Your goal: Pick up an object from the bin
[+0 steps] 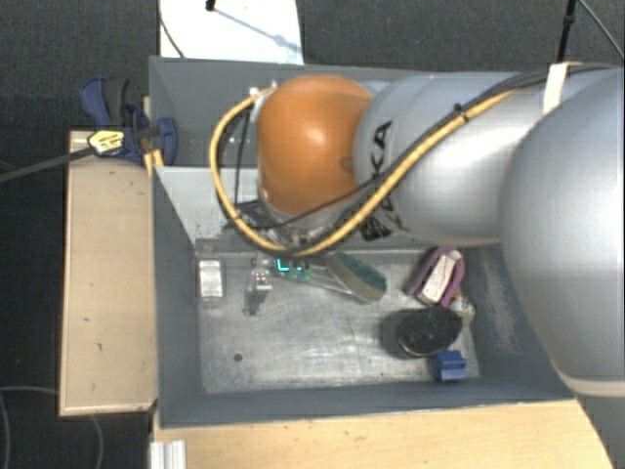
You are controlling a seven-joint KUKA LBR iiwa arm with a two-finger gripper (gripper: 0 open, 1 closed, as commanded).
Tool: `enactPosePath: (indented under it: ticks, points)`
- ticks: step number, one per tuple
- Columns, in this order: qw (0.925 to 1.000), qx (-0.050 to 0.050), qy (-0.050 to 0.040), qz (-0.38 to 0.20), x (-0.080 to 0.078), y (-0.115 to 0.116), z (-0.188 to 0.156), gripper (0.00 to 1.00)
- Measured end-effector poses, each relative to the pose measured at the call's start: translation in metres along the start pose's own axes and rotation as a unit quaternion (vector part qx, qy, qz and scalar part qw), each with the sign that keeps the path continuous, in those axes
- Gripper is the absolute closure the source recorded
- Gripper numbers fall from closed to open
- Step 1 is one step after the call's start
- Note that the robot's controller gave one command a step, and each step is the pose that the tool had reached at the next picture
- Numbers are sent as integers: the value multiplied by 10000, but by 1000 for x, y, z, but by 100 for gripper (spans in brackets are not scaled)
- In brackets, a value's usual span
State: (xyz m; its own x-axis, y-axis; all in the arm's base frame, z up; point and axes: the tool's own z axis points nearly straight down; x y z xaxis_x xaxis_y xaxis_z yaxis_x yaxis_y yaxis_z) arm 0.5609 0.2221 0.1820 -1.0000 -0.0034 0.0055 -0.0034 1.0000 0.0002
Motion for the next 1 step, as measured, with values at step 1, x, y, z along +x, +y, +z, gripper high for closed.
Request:
enactPosePath:
  ticks: [1]
  points:
    - [9920, -21, -164, -1249, -5, 16, 92, 0]
